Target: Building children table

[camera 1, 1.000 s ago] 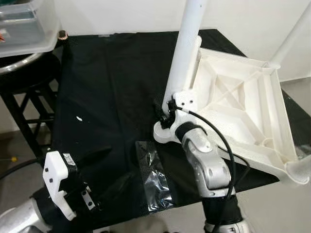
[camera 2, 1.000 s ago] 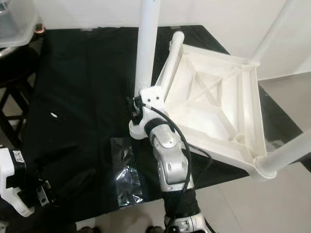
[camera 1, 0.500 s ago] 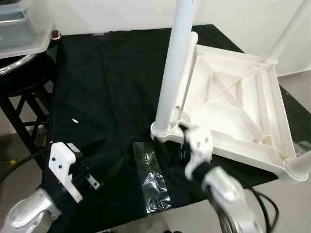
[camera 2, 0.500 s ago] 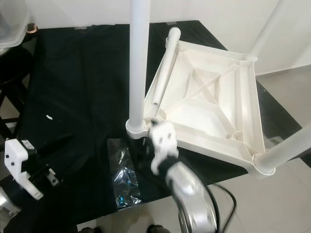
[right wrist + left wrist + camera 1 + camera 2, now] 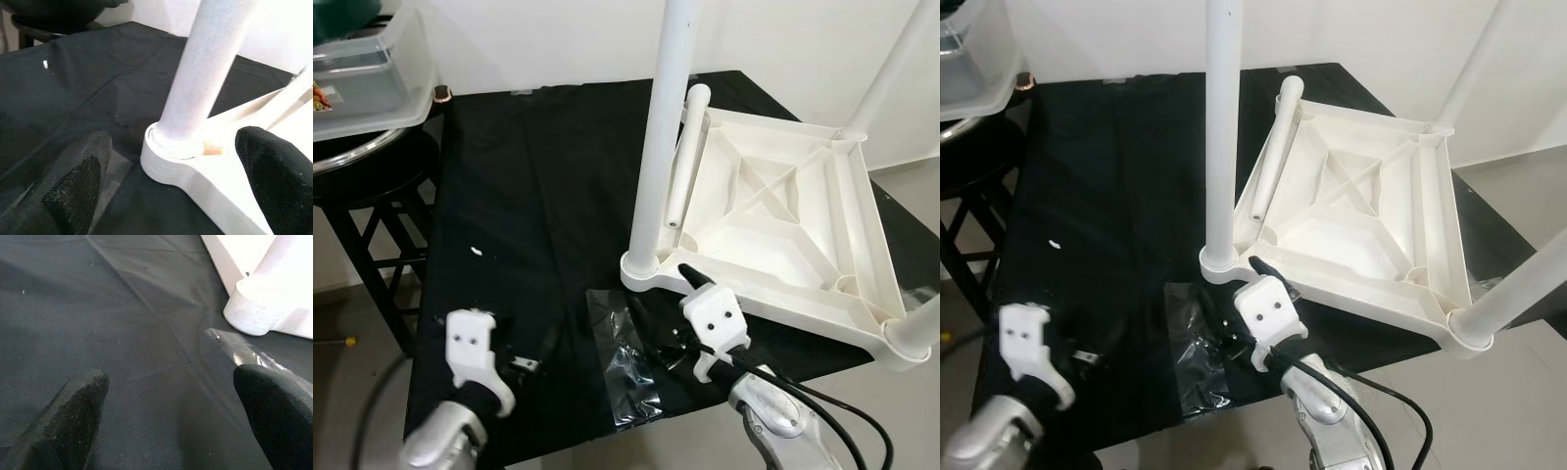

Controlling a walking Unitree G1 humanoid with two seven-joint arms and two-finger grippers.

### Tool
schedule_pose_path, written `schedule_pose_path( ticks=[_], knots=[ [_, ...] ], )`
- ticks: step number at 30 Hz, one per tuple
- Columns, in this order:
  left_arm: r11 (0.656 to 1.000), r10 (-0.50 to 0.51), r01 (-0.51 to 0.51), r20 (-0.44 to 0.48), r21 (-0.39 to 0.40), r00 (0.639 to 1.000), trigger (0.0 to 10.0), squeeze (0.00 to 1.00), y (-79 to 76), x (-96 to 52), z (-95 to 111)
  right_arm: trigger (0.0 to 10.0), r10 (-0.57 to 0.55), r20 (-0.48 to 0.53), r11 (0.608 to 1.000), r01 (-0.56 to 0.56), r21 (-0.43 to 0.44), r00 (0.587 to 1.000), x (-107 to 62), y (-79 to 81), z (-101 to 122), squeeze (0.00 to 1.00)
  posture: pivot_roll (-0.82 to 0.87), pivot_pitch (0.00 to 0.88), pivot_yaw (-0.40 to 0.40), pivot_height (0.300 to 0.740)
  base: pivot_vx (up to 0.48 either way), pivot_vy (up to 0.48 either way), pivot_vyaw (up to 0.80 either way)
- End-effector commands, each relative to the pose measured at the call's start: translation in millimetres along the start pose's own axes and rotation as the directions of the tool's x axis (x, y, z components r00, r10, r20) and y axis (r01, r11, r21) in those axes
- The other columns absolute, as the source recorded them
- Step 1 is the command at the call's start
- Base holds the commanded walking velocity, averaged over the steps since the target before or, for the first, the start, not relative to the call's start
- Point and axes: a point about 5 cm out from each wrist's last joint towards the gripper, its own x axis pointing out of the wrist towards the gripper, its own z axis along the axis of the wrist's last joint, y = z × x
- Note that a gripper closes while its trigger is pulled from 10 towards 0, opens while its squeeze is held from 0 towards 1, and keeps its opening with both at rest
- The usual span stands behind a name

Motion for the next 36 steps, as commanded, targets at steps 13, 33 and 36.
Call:
schedule_pose_path(
  ticks=[13,33,36],
  knots=[
    [0.992,0.022,-0.034,0.096,0.123,0.995,10.0,0.00,-3.2,26.1,4.6,10.0,0.048,0.045,0.987,-0.054,0.154,0.998,12.1,-9.6,-15.0,0.00,-0.03,0.000,-0.038,0.740,0.000,-0.418,0.00],
    [0.984,0.100,-0.112,0.093,0.139,0.991,10.0,0.00,13.7,23.2,-6.8,10.0,0.469,0.116,0.819,-0.481,0.312,0.875,7.5,23.6,-24.4,0.00,-0.02,0.000,-0.008,0.740,0.000,-0.466,0.00],
    [0.984,0.099,-0.111,0.092,0.138,0.991,10.0,0.00,13.3,22.5,-7.3,10.0,0.482,0.115,0.812,-0.492,0.315,0.869,7.1,24.5,-24.7,0.00,-0.02,0.000,-0.008,0.740,0.000,-0.480,0.00]
  ],
)
